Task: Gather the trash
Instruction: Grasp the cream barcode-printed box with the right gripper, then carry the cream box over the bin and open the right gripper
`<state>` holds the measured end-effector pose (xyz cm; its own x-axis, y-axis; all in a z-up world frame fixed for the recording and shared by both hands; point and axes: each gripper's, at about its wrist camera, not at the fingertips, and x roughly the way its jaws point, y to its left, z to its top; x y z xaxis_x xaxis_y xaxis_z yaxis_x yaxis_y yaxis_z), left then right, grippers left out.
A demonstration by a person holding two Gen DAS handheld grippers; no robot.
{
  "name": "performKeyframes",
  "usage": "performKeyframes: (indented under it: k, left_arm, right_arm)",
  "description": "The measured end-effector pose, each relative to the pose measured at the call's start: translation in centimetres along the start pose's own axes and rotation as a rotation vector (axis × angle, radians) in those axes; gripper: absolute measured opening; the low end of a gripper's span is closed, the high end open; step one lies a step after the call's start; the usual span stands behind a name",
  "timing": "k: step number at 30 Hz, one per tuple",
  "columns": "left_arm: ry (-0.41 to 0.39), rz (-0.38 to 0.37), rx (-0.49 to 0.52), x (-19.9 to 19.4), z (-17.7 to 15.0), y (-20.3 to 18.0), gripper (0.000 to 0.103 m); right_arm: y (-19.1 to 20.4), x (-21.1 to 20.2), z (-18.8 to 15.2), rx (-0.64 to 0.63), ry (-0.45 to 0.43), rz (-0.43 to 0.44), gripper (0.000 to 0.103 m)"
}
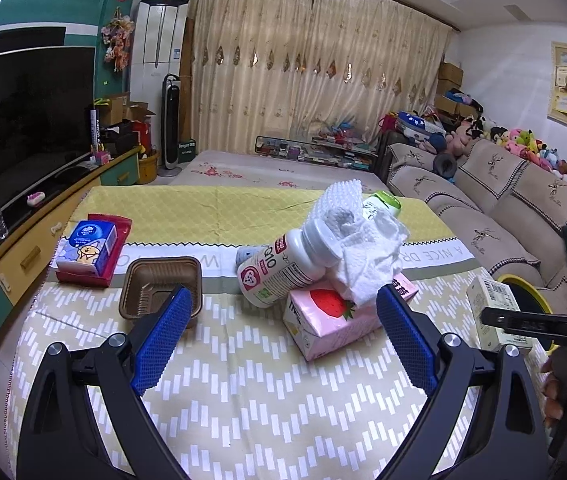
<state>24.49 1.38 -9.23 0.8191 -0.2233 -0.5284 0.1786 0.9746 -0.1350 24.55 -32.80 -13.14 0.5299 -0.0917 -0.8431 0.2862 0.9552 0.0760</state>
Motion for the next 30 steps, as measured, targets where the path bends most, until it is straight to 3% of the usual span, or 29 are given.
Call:
performKeyframes:
  k: [3, 8, 23, 25, 30]
  left_arm:
    - [0.006, -0.007, -0.007, 0.1, 0.0, 0.1, 0.092]
    - [0.008, -0.014, -0.007, 0.2, 0.0, 0.1, 0.092]
    - [-0.003, 0.024, 0.026, 0.4, -0.2, -0.3, 0.092]
    - [-0.002, 0.027, 0.031, 0.4, -0.2, -0.4, 0.092]
    - [0.004, 0.022, 0.045, 0.5, -0.3, -0.6, 0.092]
  right_arm:
    - [0.0, 0.2, -0.3, -0.005, -0.003, -0.033, 0.073]
    - [-0.8, -0.3, -0.7, -0.023, 0.001, -0.008, 0.071]
    - [-5.1, -4.6, -0.3, 0.029, -0.039, 0.196, 0.069]
    - [-6.3, -4.9, 0.4, 0.044, -0.062, 0.179, 0.069]
    - [-12.3, -4.1, 2.8, 0.151, -0.109, 0.044, 0.069]
